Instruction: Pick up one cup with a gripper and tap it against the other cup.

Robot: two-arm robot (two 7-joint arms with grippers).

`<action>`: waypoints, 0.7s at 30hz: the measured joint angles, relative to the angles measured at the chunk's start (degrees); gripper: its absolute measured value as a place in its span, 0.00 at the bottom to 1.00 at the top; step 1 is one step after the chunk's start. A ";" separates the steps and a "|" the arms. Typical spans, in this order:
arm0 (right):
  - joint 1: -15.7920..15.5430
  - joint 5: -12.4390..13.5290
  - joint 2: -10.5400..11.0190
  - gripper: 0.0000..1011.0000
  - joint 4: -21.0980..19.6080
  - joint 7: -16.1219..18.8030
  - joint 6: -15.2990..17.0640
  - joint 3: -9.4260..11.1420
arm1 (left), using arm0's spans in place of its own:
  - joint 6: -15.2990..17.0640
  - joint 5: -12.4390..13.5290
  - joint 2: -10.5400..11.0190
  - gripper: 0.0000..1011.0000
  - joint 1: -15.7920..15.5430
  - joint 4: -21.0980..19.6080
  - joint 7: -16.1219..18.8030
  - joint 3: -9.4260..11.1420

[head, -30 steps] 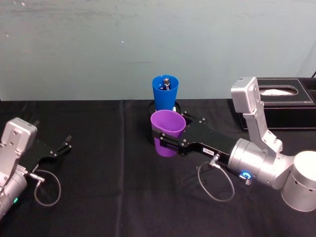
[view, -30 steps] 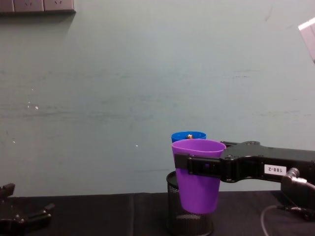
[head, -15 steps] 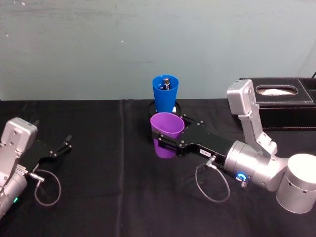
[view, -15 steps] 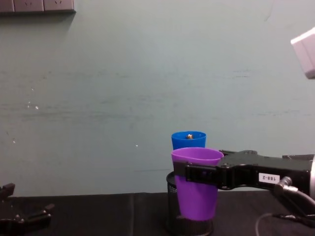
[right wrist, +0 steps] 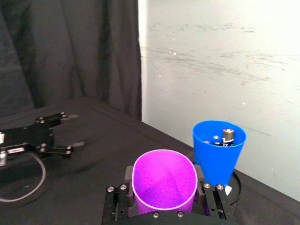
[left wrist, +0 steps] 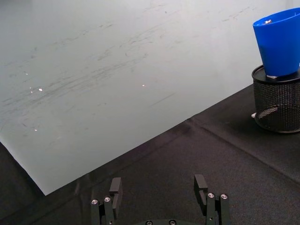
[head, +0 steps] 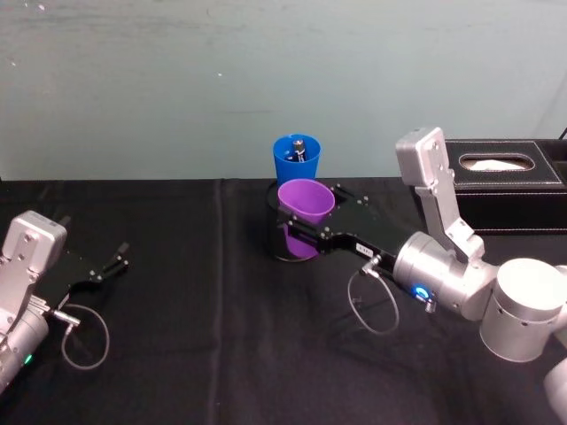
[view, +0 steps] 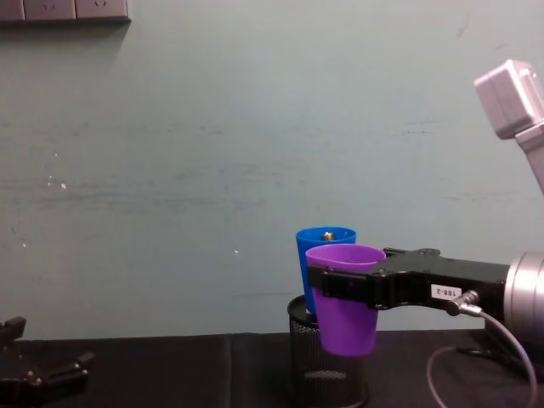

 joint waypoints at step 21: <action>5.51 -2.29 -5.43 0.71 8.71 -0.29 -0.97 0.70 | 0.00 0.00 0.00 0.99 0.00 0.00 0.00 0.00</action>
